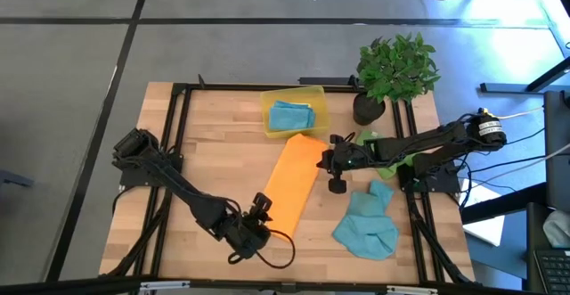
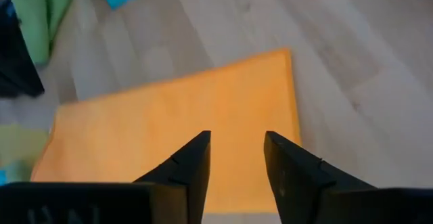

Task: Fold microfiber towels
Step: Fold the orange microfiber towel

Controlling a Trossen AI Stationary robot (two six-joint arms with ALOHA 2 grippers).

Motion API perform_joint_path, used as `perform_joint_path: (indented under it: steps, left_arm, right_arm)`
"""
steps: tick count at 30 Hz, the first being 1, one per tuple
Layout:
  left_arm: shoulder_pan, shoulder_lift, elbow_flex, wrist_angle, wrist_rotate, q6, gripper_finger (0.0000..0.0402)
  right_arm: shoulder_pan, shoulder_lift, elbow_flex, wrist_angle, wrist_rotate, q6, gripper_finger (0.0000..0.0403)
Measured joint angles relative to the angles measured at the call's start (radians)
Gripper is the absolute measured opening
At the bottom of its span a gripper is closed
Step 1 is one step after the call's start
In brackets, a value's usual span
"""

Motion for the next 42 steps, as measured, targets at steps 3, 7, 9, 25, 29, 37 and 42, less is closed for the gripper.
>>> perform_joint_path:
  steps: [3, 7, 9, 25, 29, 37, 42]
  left_arm:
    - [0.018, 0.000, -0.024, -0.012, 0.004, -0.071, 0.0148]
    - [0.048, 0.000, -0.064, -0.006, 0.038, -0.095, 0.0175]
    - [0.056, 0.000, -0.075, -0.006, 0.037, -0.077, 0.0185]
    - [0.044, 0.002, -0.133, 0.001, 0.043, -0.126, 0.0201]
    - [0.020, -0.003, -0.133, 0.031, 0.043, -0.148, 0.0200]
    - [-0.032, -0.006, -0.193, 0.023, -0.061, -0.181, 0.0200]
    - [-0.038, -0.006, -0.270, 0.037, -0.071, -0.252, 0.0200]
  right_arm:
    - [0.000, 0.000, 0.000, 0.001, 0.000, 0.020, 0.0021]
    - [0.000, 0.000, 0.000, 0.005, 0.000, 0.022, 0.0021]
    - [0.000, 0.000, 0.000, 0.010, 0.000, 0.022, 0.0021]
    - [0.000, 0.000, 0.000, 0.052, 0.000, 0.023, 0.0021]
    - [0.000, 0.000, 0.000, 0.087, 0.000, 0.019, 0.0021]
    - [0.002, 0.000, 0.000, 0.090, -0.009, 0.014, 0.0021]
    - [0.001, 0.000, 0.000, 0.094, -0.009, -0.012, 0.0021]
